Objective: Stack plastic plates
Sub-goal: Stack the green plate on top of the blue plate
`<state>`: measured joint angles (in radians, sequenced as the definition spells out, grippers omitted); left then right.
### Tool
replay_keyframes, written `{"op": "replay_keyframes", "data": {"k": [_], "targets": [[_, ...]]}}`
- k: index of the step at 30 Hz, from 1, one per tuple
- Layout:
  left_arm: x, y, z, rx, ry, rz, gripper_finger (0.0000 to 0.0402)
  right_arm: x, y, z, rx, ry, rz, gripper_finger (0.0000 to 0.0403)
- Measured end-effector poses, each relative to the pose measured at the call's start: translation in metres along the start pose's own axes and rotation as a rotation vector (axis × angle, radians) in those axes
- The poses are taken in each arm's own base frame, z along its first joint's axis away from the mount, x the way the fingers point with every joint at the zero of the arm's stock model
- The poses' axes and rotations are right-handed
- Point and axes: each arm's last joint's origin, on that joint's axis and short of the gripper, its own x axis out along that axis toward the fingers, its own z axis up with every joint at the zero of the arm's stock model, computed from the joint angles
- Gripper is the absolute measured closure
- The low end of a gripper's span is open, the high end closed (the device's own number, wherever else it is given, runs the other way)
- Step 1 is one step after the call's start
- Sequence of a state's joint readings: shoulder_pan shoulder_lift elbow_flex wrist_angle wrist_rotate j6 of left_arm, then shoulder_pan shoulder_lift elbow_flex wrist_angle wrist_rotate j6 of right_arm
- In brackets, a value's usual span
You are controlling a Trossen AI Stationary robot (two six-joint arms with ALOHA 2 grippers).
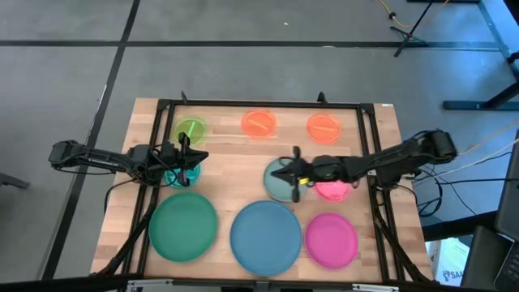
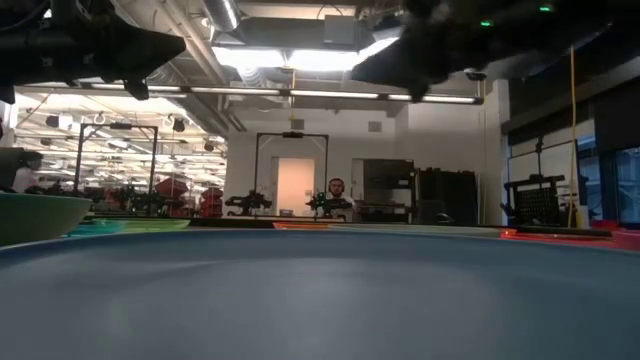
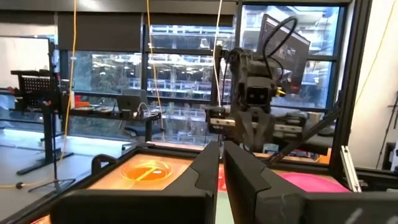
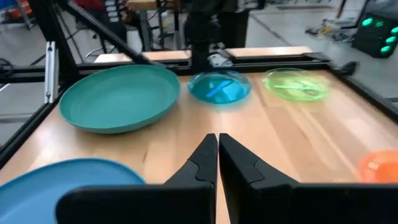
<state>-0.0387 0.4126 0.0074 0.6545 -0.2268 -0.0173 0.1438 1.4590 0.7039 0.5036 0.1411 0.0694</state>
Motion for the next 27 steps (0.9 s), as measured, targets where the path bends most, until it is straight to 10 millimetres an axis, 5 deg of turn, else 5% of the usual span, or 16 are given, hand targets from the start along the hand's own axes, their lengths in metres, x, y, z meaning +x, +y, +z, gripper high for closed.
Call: {"op": "replay_keyframes", "data": {"k": [14,27], "targets": [[0.006,-0.001,0.024,0.168,-0.077,0.045,0.0383,0.118,0.018,0.011,0.037,0.035,0.002,0.0381],[0.006,-0.001,0.024,0.138,-0.075,0.047,0.0383,0.197,0.031,-0.016,0.285,0.181,0.073,0.0256]]}}
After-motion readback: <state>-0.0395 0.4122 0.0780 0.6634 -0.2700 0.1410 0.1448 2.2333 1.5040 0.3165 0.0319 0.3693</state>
